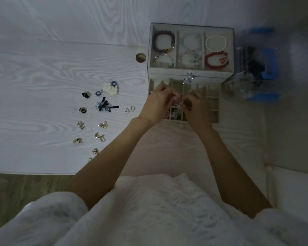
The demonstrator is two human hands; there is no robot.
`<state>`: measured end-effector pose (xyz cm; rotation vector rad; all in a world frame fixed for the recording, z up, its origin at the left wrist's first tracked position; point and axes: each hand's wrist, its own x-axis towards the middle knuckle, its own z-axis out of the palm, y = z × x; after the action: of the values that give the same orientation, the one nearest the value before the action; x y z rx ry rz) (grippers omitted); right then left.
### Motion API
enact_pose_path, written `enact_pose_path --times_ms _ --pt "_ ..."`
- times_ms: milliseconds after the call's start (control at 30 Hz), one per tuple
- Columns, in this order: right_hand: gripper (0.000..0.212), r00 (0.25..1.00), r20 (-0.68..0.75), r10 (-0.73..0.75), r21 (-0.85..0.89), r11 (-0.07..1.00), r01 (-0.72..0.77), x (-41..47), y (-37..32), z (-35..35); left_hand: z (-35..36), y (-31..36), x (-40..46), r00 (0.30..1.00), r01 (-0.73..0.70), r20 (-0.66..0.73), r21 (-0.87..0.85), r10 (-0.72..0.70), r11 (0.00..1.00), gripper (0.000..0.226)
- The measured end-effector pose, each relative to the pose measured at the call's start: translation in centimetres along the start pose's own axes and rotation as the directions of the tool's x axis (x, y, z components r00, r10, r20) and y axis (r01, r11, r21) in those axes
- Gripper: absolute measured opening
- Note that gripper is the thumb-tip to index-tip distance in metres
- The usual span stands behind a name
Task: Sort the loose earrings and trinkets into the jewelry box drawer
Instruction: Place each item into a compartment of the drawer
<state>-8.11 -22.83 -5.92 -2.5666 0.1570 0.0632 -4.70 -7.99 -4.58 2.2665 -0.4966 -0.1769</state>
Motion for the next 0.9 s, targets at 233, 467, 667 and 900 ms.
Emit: enact_pose_path --times_ms 233,467,667,900 --pt "0.023 1.0 0.02 -0.012 0.002 1.0 0.012 -0.2 0.1 -0.2 1.5 -1.3 0.9 1.0 0.017 -0.008 0.194 -0.015 0.981 0.023" --pt "0.015 0.998 0.004 -0.07 -0.096 0.993 0.07 -0.2 0.2 0.3 1.3 -1.9 0.2 0.998 -0.053 -0.002 0.356 0.057 0.933 0.024" --pt "0.014 0.997 -0.003 -0.072 -0.174 0.982 0.07 0.8 -0.1 0.5 1.5 -1.4 0.8 0.995 -0.092 -0.002 0.417 0.102 0.904 0.015" --pt "0.007 0.998 -0.014 -0.063 -0.136 0.989 0.061 1.6 -0.3 0.5 1.9 -1.3 1.1 0.997 -0.074 0.006 0.484 0.082 0.872 0.016"
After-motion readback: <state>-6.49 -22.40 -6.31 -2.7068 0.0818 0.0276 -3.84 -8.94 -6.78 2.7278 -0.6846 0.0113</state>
